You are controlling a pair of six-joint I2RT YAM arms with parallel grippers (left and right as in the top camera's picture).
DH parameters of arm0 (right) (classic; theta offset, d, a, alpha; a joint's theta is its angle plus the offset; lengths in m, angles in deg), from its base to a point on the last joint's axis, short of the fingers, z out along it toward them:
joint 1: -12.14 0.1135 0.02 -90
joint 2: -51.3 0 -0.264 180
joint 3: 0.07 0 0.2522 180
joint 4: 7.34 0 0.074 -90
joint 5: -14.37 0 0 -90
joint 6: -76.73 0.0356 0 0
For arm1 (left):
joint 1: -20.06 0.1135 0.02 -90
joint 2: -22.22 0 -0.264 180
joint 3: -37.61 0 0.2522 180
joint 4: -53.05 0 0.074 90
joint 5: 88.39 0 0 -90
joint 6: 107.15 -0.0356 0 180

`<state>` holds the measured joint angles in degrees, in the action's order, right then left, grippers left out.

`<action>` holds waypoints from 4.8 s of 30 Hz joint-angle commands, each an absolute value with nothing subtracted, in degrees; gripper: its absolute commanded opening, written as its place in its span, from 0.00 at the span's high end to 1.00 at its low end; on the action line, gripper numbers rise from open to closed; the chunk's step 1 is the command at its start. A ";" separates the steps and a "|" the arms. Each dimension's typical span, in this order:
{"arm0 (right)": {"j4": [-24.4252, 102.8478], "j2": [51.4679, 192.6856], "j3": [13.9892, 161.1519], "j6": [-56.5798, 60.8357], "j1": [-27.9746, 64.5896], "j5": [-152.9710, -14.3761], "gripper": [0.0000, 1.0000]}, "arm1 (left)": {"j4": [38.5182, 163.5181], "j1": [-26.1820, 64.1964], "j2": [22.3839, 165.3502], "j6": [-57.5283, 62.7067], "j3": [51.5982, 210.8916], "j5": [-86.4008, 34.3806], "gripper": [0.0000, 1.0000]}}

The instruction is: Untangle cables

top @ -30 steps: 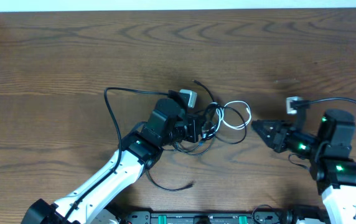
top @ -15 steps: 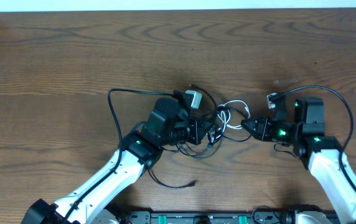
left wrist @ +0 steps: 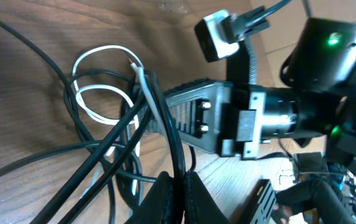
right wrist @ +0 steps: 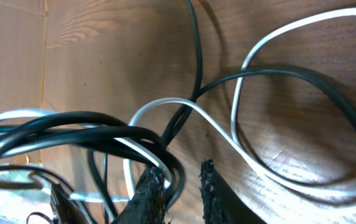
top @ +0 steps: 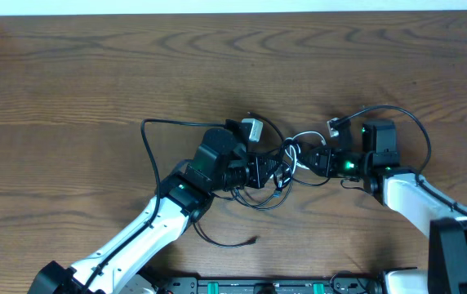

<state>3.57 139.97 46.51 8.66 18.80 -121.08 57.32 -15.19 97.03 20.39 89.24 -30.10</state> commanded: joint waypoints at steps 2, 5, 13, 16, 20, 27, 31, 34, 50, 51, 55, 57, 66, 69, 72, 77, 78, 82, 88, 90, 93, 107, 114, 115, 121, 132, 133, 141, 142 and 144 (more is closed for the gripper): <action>1.80 141.17 46.53 10.43 19.94 -122.33 0.83 | 56.79 -14.84 96.81 21.16 89.48 -32.55 0.92; 0.03 141.17 46.53 11.64 21.31 -122.35 0.83 | 56.75 -14.84 96.81 21.33 89.48 -32.52 0.93; -0.60 141.17 46.53 13.14 23.74 -121.19 0.83 | 56.77 -14.84 96.81 21.33 89.48 -32.52 0.92; -0.30 141.19 46.53 13.91 24.31 -118.00 0.82 | 56.77 -14.84 96.81 21.33 89.50 -32.52 0.92; 1.63 141.21 46.53 13.87 25.64 -115.42 0.78 | 56.99 -14.84 96.81 19.93 89.48 -32.41 0.92; 2.59 141.21 46.53 13.25 29.88 -111.22 0.65 | 67.98 -14.84 96.81 15.71 89.48 -18.93 0.90; 3.18 141.21 46.53 13.34 31.52 -107.12 0.66 | 74.01 -14.82 96.81 16.15 89.48 -8.94 0.76; 2.96 141.21 46.53 13.49 31.76 -108.80 0.76 | 74.89 -14.84 96.81 16.13 89.48 -6.97 0.71; 0.64 141.43 46.56 15.29 33.71 -112.82 0.99 | 74.95 -14.84 98.25 16.13 89.41 -6.23 0.56; -1.02 141.43 46.53 15.44 33.77 -115.81 0.99 | 74.95 -14.84 98.38 16.13 89.41 -6.25 0.54; -11.14 141.41 46.58 16.88 32.63 -127.05 0.99 | 74.98 -14.84 98.69 16.13 89.41 -6.25 0.50; -15.53 141.41 46.58 20.36 31.04 -129.50 0.99 | 74.95 -14.84 98.69 16.13 89.41 -6.25 0.49; -27.03 141.41 46.58 31.33 21.01 -133.96 0.99 | 74.95 -14.84 98.69 16.13 89.41 -6.25 0.41; -31.40 141.41 46.58 36.73 17.86 -135.75 0.99 | 74.95 -14.84 98.69 16.13 89.41 -6.25 0.39; -31.88 141.41 46.58 37.01 16.42 -135.84 0.99 | 74.95 -14.84 98.69 16.13 89.41 -6.25 0.37; -22.57 141.43 46.58 28.42 18.34 -135.16 0.65 | 74.95 -14.82 98.69 16.11 89.41 -5.99 0.36; -18.92 141.43 46.58 26.30 19.48 -133.61 0.64 | 75.00 -14.84 98.69 16.11 89.41 -5.03 0.36; -3.42 141.43 46.58 22.02 27.39 -116.45 0.56 | 75.78 -14.60 98.66 17.77 89.41 1.18 0.36; -4.89 141.43 46.58 23.15 37.12 -107.88 0.47 | 75.85 -12.91 98.66 19.15 89.41 2.12 0.35; -3.81 141.45 46.58 25.19 38.91 -102.18 0.49 | 76.00 -12.74 98.66 19.15 89.41 2.12 0.35; -3.40 141.56 46.58 25.25 40.57 -97.19 0.50 | 76.57 -12.74 98.66 19.15 89.41 2.10 0.35; -20.73 141.63 46.58 23.74 40.11 -111.33 0.99 | 77.51 -12.74 98.66 19.15 89.41 2.10 0.35; -39.18 141.63 46.64 33.08 30.60 -127.42 0.99 | 78.73 -12.74 98.66 19.17 89.41 2.05 0.35; -40.99 141.63 46.64 34.41 29.07 -128.88 0.99 | 78.73 -12.74 98.66 19.17 89.41 1.92 0.35; -43.77 141.63 46.64 38.61 22.71 -131.57 0.99 | 78.73 -12.74 98.66 19.17 89.41 -1.53 0.24; -23.20 141.58 46.64 23.61 21.05 -125.82 0.49 | 76.86 -12.74 98.95 19.19 89.37 -2.43 0.10; -18.83 141.58 46.64 22.37 21.88 -121.89 0.48 | 76.48 -12.74 99.21 19.23 89.37 -2.01 0.10; -11.53 141.58 46.64 21.97 24.61 -113.67 0.53 | 66.82 -12.74 106.80 19.10 89.37 1.38 0.10; -11.51 141.58 46.64 21.97 24.59 -113.67 0.53 | 65.29 -12.74 108.48 17.35 89.37 2.36 0.10; -11.51 141.58 46.64 21.78 24.57 -113.67 0.53 | 62.60 -12.74 111.49 11.23 89.39 3.87 0.10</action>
<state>-11.44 141.65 46.49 23.74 24.18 -115.68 64.75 -13.02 107.58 18.01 89.28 -0.04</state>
